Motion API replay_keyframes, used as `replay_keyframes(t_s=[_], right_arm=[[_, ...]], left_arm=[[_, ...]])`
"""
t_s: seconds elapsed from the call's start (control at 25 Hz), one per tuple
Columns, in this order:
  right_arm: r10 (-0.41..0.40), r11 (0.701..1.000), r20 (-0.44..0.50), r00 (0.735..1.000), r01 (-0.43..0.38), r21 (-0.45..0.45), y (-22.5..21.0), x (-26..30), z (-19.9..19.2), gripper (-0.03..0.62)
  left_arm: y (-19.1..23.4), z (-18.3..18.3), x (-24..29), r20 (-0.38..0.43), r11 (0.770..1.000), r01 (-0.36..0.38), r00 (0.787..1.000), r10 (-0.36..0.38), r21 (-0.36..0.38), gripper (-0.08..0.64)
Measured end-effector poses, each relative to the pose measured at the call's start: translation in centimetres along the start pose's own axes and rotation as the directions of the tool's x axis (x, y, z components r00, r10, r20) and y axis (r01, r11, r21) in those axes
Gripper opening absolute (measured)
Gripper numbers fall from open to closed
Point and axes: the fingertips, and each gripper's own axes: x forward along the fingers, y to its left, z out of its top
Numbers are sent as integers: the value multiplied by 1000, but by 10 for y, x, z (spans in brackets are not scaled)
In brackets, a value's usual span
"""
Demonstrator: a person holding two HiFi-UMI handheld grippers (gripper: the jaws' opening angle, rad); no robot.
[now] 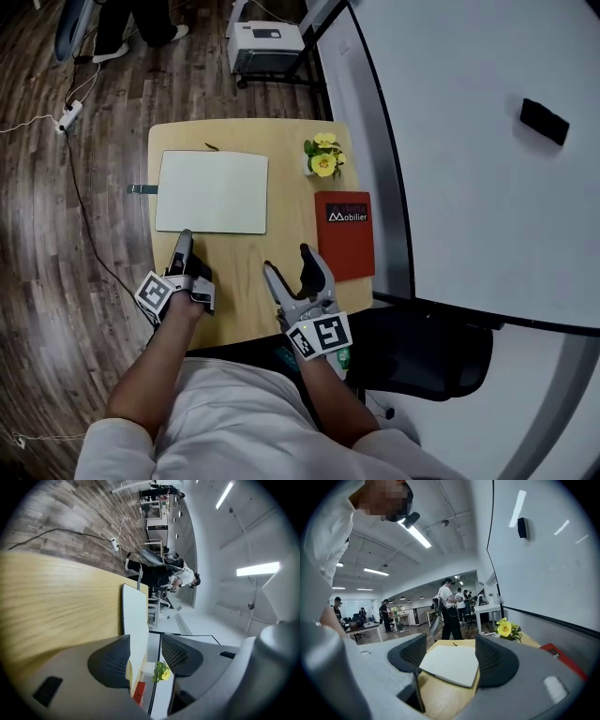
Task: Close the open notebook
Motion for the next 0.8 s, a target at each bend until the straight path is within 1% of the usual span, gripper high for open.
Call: replay_keyframes(t_s=[0.12, 0.2, 0.36, 0.52, 0.68, 0.8], right_arm=[[-6, 1000, 5, 1000, 6, 15, -3, 2, 0, 328], [-11, 1000, 8, 1000, 11, 24, -7, 2, 0, 328], [-17, 999, 7, 1000, 17, 36, -9, 1, 0, 328], [-23, 999, 4, 1000, 23, 37, -9, 0, -1, 328], [-38, 998, 4, 999, 37, 52, -12, -2, -1, 328], [-41, 998, 10, 999, 41, 52, -13, -3, -1, 328]], left_arm=[[5, 6, 5, 11, 1000, -23, 1000, 23, -16, 195], [6, 3, 9, -2, 999, -33, 999, 33, -20, 198], [17, -4, 10, -24, 996, -85, 996, 85, -32, 206], [18, -5, 12, -31, 994, -105, 994, 104, -35, 206], [24, 0, 19, -17, 989, -143, 990, 142, -27, 206], [25, 2, 22, 1, 986, -160, 987, 160, -39, 209]])
